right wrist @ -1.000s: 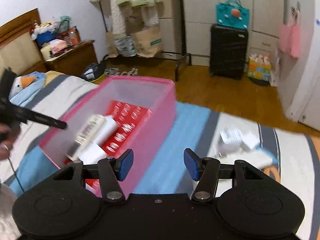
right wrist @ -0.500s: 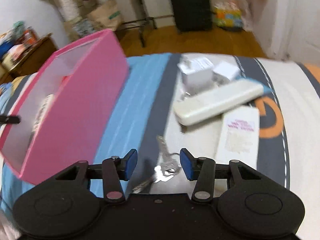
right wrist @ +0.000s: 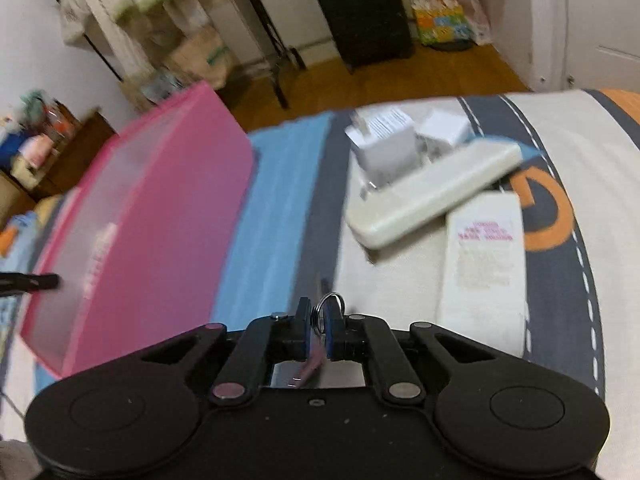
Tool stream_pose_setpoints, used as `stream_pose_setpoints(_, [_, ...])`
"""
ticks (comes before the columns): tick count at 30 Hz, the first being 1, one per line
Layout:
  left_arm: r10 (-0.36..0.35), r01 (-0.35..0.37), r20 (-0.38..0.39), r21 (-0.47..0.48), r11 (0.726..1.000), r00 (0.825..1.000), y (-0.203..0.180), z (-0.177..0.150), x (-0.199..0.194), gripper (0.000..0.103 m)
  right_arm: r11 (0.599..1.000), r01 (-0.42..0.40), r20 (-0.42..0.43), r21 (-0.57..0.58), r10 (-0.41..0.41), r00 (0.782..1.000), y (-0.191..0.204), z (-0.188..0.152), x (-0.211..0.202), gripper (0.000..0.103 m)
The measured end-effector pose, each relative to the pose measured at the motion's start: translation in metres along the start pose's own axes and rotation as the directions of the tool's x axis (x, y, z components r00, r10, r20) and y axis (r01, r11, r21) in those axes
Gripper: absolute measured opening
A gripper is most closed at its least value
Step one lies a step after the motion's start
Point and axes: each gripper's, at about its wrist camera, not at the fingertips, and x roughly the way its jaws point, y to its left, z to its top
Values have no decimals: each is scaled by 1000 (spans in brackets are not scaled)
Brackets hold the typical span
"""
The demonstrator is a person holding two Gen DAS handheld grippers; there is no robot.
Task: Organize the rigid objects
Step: 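Carry the keys with the right gripper into the pink box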
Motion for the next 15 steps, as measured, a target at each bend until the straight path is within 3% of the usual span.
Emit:
stream_pose_setpoints(5, [-8, 8, -4, -11, 1000, 1000, 1, 0, 0, 5, 994, -109, 75, 19, 108, 991, 7, 3, -14, 9])
stream_pose_setpoints(15, [-2, 2, 3, -10, 1000, 1000, 2, -2, 1, 4, 983, -163, 185, -88, 177, 967, 31, 5, -37, 9])
